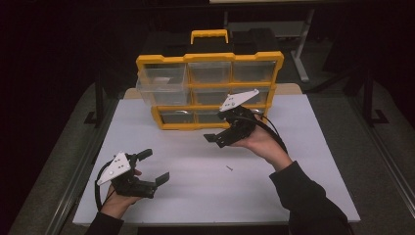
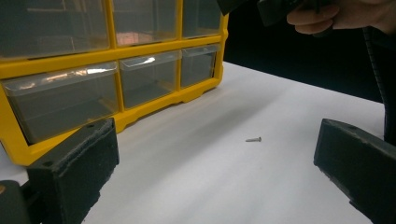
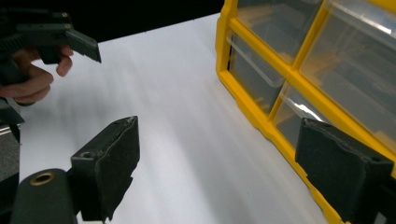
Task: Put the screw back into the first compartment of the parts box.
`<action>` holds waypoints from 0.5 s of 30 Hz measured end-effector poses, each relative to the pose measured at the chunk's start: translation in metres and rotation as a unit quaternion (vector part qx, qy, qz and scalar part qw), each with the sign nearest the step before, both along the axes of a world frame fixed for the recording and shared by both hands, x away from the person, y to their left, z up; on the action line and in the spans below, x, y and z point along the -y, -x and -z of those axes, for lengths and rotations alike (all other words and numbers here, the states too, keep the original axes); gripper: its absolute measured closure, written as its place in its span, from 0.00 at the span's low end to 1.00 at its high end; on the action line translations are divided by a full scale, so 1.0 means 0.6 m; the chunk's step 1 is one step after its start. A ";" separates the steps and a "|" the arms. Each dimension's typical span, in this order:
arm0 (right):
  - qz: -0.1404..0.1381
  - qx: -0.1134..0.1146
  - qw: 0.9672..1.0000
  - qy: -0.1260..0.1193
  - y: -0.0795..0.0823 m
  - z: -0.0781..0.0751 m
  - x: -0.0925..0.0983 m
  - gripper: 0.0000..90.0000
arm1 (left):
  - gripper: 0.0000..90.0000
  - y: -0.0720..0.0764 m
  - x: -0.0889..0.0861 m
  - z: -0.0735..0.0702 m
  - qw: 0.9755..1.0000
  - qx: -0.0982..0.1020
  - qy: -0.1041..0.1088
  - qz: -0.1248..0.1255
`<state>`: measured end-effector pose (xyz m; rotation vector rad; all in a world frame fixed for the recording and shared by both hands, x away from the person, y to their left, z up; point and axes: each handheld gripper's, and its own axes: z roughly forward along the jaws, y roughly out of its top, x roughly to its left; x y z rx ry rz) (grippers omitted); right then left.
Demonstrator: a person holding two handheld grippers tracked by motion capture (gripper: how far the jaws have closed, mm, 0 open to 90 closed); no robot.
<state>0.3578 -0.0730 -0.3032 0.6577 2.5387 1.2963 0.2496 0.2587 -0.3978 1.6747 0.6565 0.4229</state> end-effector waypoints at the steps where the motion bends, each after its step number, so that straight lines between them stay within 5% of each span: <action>1: 0.001 -0.001 1.000 0.000 0.001 0.003 0.001 0.15 | 0.00 0.000 0.000 0.000 1.000 0.000 -0.001 0.000; 15: 0.018 -0.014 1.000 -0.003 0.016 0.050 0.015 0.15 | 0.00 0.000 0.004 0.001 1.000 0.001 -0.003 0.002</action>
